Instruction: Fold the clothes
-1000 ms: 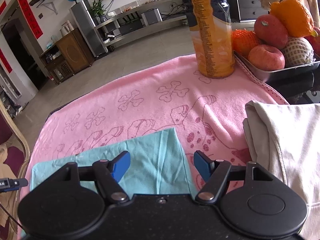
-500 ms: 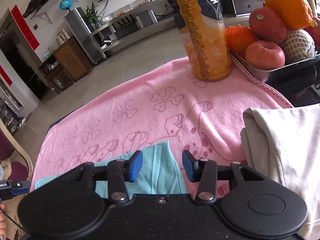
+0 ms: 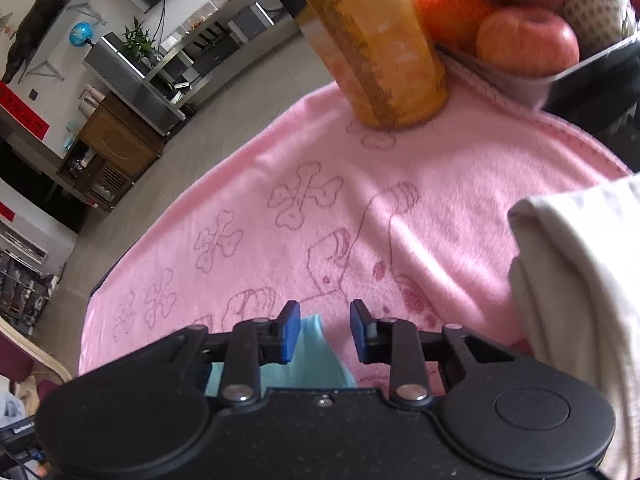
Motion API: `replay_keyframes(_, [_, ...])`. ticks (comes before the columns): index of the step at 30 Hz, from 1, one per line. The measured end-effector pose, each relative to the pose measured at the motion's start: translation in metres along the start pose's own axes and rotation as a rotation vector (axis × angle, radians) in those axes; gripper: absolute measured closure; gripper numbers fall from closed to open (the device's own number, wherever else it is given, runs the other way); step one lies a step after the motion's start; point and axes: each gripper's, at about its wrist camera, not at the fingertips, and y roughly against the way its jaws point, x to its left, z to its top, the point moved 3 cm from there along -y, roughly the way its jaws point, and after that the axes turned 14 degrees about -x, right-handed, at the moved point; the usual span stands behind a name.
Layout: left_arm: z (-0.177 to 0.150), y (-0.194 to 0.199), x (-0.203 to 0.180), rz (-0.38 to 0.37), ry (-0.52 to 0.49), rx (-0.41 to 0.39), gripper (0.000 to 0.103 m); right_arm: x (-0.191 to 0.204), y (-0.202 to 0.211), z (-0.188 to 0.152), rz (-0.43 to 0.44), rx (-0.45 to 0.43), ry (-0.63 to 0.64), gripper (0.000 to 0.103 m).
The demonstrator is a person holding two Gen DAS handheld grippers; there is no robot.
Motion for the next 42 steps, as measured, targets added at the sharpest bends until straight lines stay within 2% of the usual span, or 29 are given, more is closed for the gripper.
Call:
replay_keyframes(4, [-0.002,-0.002,0.004,-0.01,0.048,0.014,0.069,-0.002,-0.003,-0.002,0.003,0.01,-0.025,0.074])
replay_keyframes(8, [-0.001,-0.002,0.012,0.05,0.061,0.012,0.069,-0.005,-0.006,-0.004,0.005,0.02,-0.05,0.074])
replay_keyframes(12, [0.003,-0.003,0.014,0.029,0.109,-0.005,0.07,-0.007,-0.008,-0.006,0.01,0.027,-0.073,0.074])
replay_keyframes(14, [0.005,-0.003,0.014,0.03,0.12,-0.015,0.076,-0.008,-0.009,-0.006,0.011,0.028,-0.08,0.074])
replay_keyframes(15, [0.005,-0.003,0.014,0.043,0.12,-0.019,0.084,-0.007,-0.009,-0.006,0.011,0.027,-0.078,0.074])
replay_keyframes(16, [0.005,-0.003,0.015,0.056,0.121,-0.023,0.087,-0.007,-0.009,-0.006,0.01,0.026,-0.076,0.074])
replay_keyframes(18, [0.006,-0.003,0.017,0.065,0.124,-0.02,0.087,-0.006,-0.01,-0.007,0.009,0.026,-0.072,0.074])
replay_keyframes(26, [0.004,-0.004,0.015,0.078,0.104,0.0,0.087,-0.003,-0.01,-0.008,0.012,0.034,-0.045,0.074])
replay_keyframes(29, [0.002,-0.005,0.012,0.063,0.101,0.005,0.093,-0.002,-0.01,-0.008,0.011,0.033,-0.033,0.074])
replay_keyframes(31, [0.001,-0.004,0.011,0.054,0.1,0.003,0.102,-0.002,-0.01,-0.008,0.01,0.032,-0.034,0.074])
replay_keyframes(35, [0.0,0.002,0.005,0.068,0.078,-0.033,0.103,-0.005,-0.01,-0.007,0.012,0.022,-0.052,0.074])
replay_keyframes(41, [-0.003,0.008,-0.003,0.119,0.015,-0.089,0.103,0.002,-0.009,-0.008,0.019,-0.009,-0.008,0.074])
replay_keyframes(42, [-0.003,0.009,-0.004,0.128,0.0,-0.099,0.103,0.003,-0.009,-0.008,0.021,-0.015,0.0,0.076])
